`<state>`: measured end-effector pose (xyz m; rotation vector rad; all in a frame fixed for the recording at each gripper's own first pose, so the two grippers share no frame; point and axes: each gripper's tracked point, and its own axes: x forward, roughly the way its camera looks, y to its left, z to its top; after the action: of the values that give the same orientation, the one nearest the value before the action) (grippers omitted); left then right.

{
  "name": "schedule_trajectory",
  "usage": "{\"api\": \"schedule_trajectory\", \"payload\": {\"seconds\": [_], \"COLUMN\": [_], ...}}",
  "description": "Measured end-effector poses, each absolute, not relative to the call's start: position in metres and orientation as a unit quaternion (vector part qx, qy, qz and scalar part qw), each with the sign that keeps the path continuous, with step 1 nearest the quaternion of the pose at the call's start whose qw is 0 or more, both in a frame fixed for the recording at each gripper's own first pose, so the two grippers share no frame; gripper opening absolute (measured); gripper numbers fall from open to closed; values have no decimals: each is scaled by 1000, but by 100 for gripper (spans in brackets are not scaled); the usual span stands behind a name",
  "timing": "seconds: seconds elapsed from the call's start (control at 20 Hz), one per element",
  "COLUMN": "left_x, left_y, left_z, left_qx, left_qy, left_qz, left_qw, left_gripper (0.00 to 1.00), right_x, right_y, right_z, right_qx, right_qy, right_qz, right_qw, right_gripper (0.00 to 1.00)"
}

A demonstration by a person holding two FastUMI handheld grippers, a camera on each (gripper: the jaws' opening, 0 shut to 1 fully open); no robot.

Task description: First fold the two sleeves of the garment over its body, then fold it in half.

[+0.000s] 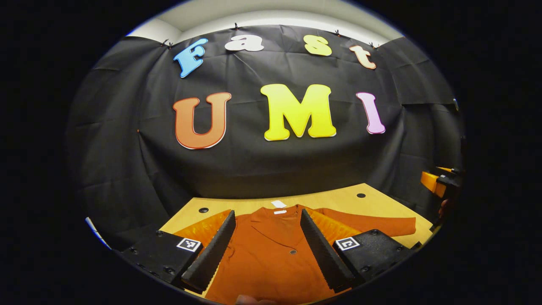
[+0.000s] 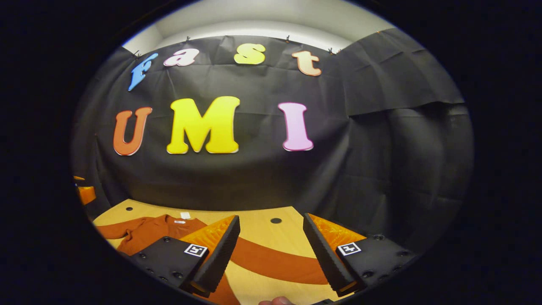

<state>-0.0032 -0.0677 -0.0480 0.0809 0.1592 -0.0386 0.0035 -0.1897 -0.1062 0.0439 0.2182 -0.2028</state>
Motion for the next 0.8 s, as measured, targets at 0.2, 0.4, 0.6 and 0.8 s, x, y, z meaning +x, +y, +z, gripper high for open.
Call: {"api": "schedule_trajectory", "payload": {"seconds": [0.2, 0.4, 0.6, 0.8], "left_x": [2, 9, 10, 9], "left_y": [-86, -96, -98, -102], "left_z": [-54, -56, -59, -66], "left_qx": [35, 44, 47, 49], "left_qy": [101, 110, 123, 137], "left_qz": [-19, -7, 15, 32], "left_qw": [994, 993, 991, 989], "left_gripper": [99, 99, 99, 99], "right_x": [-6, -14, -12, -9], "right_y": [-240, -263, -282, -290], "right_z": [-187, -264, -320, -352], "right_qx": [32, 52, 64, 57], "right_qy": [188, 264, 315, 347], "right_qz": [-130, -140, -154, -165], "right_qw": [973, 953, 934, 922], "right_gripper": [95, 95, 96, 94]}}
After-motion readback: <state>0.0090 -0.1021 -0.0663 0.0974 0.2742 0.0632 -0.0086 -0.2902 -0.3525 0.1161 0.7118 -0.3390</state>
